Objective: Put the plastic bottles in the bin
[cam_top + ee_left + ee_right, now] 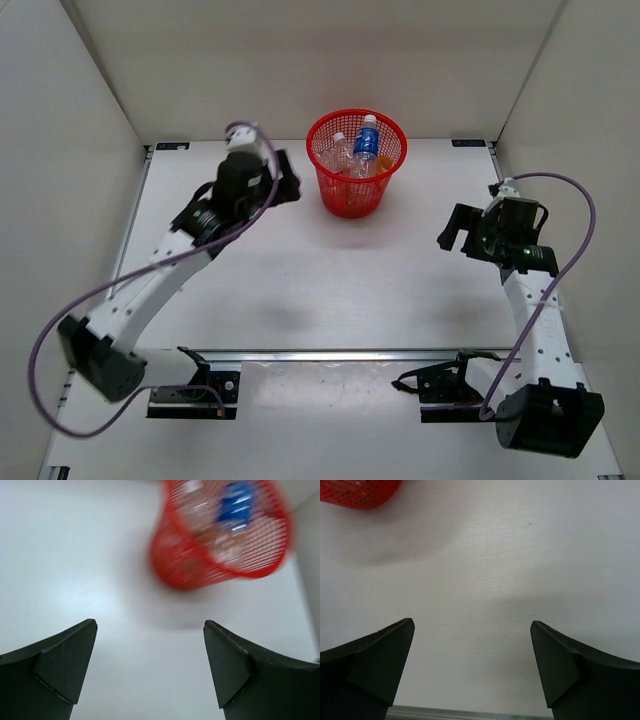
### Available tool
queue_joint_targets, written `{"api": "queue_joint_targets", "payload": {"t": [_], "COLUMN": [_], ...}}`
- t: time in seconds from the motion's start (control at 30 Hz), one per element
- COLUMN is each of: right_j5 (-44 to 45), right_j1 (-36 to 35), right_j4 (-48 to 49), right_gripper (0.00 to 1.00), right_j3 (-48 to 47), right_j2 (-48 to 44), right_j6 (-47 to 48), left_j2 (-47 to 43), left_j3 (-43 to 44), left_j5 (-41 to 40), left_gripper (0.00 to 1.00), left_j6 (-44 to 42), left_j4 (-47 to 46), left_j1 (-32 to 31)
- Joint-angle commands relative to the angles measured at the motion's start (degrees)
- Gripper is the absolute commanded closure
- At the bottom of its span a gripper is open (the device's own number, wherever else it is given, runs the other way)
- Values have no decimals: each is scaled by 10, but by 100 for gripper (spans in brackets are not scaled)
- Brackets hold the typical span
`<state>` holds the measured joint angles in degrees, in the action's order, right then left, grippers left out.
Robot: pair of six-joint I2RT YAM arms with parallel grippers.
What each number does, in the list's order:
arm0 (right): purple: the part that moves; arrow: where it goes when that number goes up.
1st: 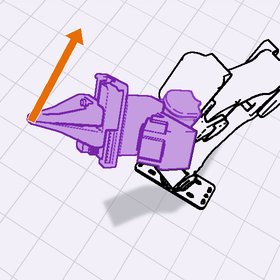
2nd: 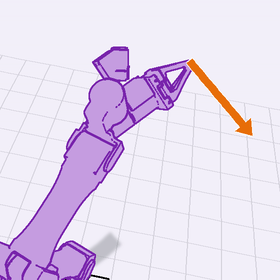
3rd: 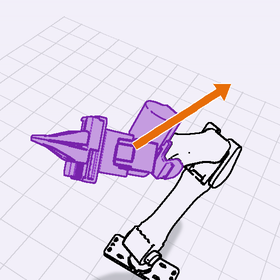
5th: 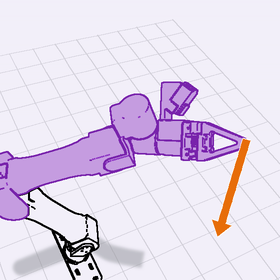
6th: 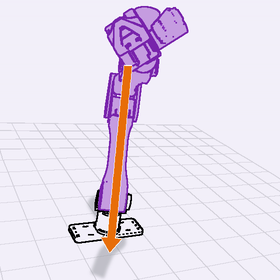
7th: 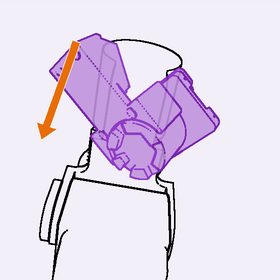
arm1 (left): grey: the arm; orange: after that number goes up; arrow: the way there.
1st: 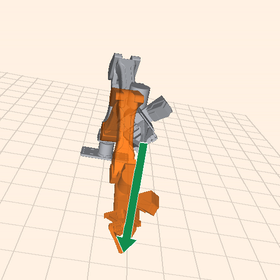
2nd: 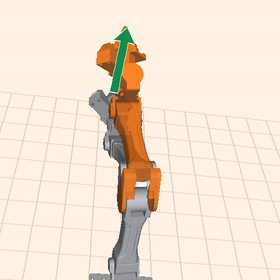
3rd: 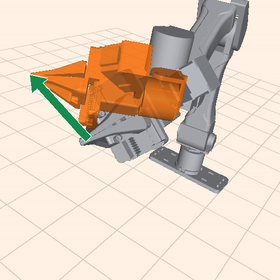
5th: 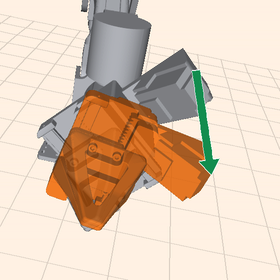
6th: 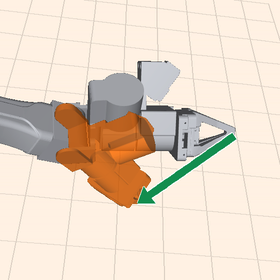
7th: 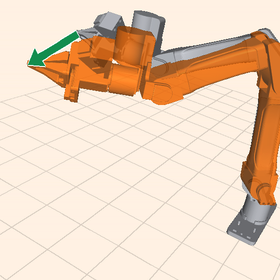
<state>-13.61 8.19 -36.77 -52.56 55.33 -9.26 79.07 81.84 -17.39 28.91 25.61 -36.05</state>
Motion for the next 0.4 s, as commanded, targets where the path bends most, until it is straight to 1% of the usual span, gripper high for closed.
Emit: {"api": "queue_joint_targets", "payload": {"t": [0.0,0.03,0.07,0.1,0.17,0.27,0.37], "right_j5": [47,37,25,4,-9,8,30], "right_j1": [7,22,27,33,27,-38,-74], "right_j4": [-37,-37,-36,-30,-23,-23,-12], "right_gripper": [1,0,1,1,1,1,1], "right_j3": [-7,-3,0,3,6,-5,-22], "right_j2": [16,22,26,29,26,43,75], "right_j6": [-24,-27,-30,-25,-18,-10,-15], "left_j2": [-113,-162,-184,-229,-308,-354,-364], "left_j3": [-141,-163,-205,-237,-266,-273,-278], "left_j5": [-86,-67,-50,-45,-64,-73,-73], "left_gripper": [1,2,1,1,2,1,1], "left_j6": [32,43,43,48,54,62,56], "left_j4": [156,194,225,246,281,325,330], "left_j1": [52,92,116,141,173,188,168]}}
